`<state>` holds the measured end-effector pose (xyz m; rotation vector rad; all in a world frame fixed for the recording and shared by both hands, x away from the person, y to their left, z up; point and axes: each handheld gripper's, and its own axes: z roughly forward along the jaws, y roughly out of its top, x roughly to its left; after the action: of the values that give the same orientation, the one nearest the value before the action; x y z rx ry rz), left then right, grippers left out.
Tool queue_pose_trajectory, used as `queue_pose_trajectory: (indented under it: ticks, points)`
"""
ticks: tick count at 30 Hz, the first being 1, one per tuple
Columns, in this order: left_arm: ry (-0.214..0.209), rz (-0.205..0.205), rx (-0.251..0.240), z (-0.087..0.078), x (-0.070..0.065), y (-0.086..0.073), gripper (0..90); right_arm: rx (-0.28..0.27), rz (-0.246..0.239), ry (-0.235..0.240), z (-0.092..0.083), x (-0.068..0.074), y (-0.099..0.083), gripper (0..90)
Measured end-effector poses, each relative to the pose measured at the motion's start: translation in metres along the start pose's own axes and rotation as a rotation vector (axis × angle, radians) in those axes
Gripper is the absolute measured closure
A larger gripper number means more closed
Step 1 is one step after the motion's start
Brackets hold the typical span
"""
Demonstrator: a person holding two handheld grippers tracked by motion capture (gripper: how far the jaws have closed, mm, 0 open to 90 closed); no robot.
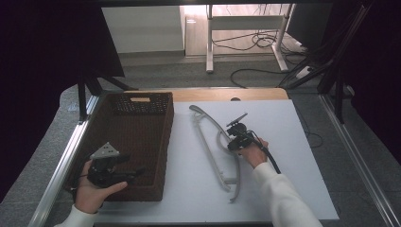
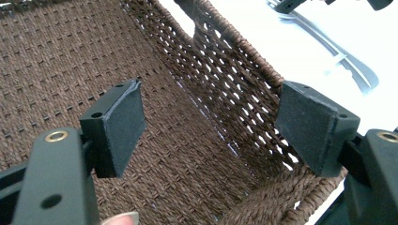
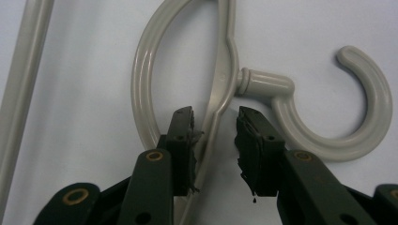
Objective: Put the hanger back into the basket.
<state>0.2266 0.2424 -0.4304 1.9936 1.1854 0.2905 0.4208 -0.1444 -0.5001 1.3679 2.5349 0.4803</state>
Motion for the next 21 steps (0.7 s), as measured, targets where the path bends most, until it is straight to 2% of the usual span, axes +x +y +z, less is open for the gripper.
queue_pose_trajectory:
  ticks: [3, 7, 8, 11, 14, 21]
  points:
    - [-0.002, 0.003, 0.002, 0.001, -0.001, 0.0, 23.9, 0.029, -0.01, -0.018, 0.0, 0.004, 0.004, 73.2]
    - [-0.004, 0.005, -0.001, 0.0, -0.002, 0.0, 23.9, 0.051, 0.021, -0.023, 0.001, 0.004, 0.008, 78.2]
    - [-0.003, 0.006, -0.001, 0.0, -0.002, 0.0, 23.9, 0.051, 0.034, -0.019, 0.001, 0.003, 0.008, 81.8]
    - [-0.005, 0.004, -0.004, 0.0, -0.001, 0.0, 23.9, 0.051, 0.022, -0.017, 0.001, 0.002, 0.009, 82.5]
    - [-0.003, 0.001, -0.004, 0.0, -0.001, 0.0, 23.9, 0.051, 0.042, 0.003, 0.0, 0.0, 0.009, 82.7]
    - [0.003, -0.004, -0.008, -0.001, 0.001, -0.001, 24.0, 0.007, 0.014, -0.017, -0.011, -0.009, 0.004, 82.8]
